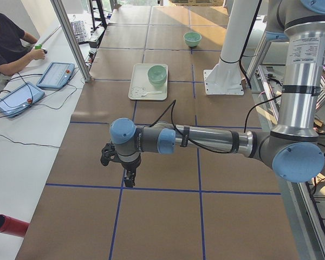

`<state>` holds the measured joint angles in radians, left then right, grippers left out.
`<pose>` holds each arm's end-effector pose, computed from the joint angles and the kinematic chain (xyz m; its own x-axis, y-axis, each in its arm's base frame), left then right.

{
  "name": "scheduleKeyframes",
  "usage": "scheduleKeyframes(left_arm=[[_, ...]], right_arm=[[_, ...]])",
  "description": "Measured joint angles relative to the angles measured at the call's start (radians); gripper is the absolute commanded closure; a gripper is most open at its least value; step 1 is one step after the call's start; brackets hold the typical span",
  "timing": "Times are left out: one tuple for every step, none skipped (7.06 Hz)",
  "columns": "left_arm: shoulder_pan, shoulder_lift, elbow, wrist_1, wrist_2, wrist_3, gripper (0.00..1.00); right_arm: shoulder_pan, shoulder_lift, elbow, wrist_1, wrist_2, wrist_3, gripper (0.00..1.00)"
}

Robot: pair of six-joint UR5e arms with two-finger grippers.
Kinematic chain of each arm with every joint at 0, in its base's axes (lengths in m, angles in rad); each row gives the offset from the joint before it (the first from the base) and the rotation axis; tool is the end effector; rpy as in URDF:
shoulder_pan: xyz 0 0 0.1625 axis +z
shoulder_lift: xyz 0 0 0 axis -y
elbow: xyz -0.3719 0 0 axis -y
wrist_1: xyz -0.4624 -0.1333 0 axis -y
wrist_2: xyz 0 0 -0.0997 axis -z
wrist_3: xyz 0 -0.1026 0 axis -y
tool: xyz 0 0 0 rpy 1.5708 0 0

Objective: Stack green bowls together

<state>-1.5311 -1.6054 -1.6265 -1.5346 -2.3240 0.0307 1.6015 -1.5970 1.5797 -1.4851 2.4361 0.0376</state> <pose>-0.0402 -0.5790 0.5618 0.7259 0.0965 -0.6810 -0.0619 0.9953 0.0750 0.0723 -0.5546 0.6018 0.6481 0.0054 0.7615 -0.0550 0.9977 0.0397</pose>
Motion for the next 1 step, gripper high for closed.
scheduleKeyframes(left_arm=[[0.000, 0.000, 0.000, 0.000, 0.000, 0.000, 0.00]], right_arm=[[0.000, 0.001, 0.001, 0.001, 0.000, 0.001, 0.00]])
